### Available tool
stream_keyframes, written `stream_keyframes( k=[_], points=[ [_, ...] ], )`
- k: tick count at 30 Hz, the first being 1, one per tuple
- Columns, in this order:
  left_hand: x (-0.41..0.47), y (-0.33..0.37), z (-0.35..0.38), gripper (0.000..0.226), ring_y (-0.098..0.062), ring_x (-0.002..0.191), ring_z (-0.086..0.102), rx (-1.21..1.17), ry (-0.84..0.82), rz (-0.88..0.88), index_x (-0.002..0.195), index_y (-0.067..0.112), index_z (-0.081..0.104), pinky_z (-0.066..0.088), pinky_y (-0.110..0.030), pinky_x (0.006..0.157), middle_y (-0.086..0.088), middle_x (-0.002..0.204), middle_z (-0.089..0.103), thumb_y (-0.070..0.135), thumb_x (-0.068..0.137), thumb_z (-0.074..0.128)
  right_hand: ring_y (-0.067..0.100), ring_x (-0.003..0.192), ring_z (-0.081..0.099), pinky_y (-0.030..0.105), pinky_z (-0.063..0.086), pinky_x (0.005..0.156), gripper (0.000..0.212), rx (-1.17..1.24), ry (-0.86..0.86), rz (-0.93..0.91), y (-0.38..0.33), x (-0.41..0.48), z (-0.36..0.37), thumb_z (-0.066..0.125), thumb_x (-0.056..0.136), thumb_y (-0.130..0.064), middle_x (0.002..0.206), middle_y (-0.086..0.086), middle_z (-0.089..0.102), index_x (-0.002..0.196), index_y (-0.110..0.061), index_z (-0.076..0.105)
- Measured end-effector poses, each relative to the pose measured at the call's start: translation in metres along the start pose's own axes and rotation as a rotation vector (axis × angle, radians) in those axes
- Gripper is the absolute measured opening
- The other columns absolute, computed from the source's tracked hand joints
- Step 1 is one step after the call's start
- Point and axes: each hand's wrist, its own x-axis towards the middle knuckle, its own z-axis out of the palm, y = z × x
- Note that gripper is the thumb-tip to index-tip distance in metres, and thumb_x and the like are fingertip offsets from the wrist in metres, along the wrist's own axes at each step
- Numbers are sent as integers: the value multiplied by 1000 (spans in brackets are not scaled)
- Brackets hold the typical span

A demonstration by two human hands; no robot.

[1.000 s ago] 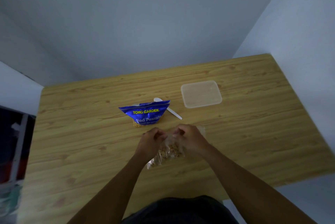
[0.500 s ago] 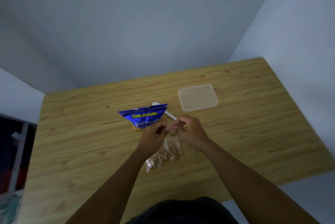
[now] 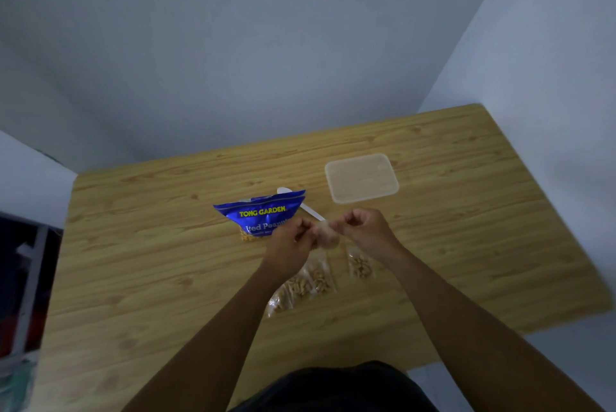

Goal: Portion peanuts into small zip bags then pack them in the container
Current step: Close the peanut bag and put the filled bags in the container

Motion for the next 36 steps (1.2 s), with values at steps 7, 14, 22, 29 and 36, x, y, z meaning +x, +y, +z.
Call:
stream_keyframes(
  k=[7, 14, 22, 29, 36],
  points=[
    [-8, -12, 18, 10, -31, 76, 72, -198, -6, -243, 101, 1, 60, 62, -46, 72, -26, 86, 71, 11, 98, 58, 6, 63, 67, 23, 57, 61, 11, 27, -97, 106, 31, -3, -13, 73, 89, -1, 71, -2, 75, 89, -12, 75],
    [-9, -33, 9, 7, -24, 77, 73, 64, -14, -283, 100, 19, 66, 61, -39, 73, -7, 78, 75, 23, 96, 61, 9, 56, 64, 24, 51, 59, 12, -243, 179, 167, 63, 6, -49, 74, 86, -11, 64, -1, 73, 77, -18, 74],
    [-15, -51, -11, 12, -5, 62, 61, 374, 71, -262, 101, 17, 68, 41, -6, 49, 2, 78, 68, 15, 92, 60, 22, 88, 70, 25, 47, 70, 11, -500, 258, 228, 94, 10, -62, 72, 86, -21, 94, 3, 74, 96, -17, 72],
    [-20, -62, -10, 17, -3, 70, 62, 485, 26, -245, 104, 15, 69, 43, -8, 56, 4, 85, 69, 15, 93, 56, 36, 99, 57, 43, 49, 85, 39, -821, 423, -165, 71, -2, -14, 66, 74, -29, 104, 12, 62, 109, -13, 68],
    [-21, -66, -10, 22, -21, 93, 65, 623, -63, -168, 105, 14, 71, 54, -34, 82, -5, 101, 68, 21, 94, 53, 22, 88, 67, 32, 51, 71, 23, -892, 54, 92, 52, -11, 63, 56, 90, -39, 93, -2, 70, 97, -21, 69]
  ],
)
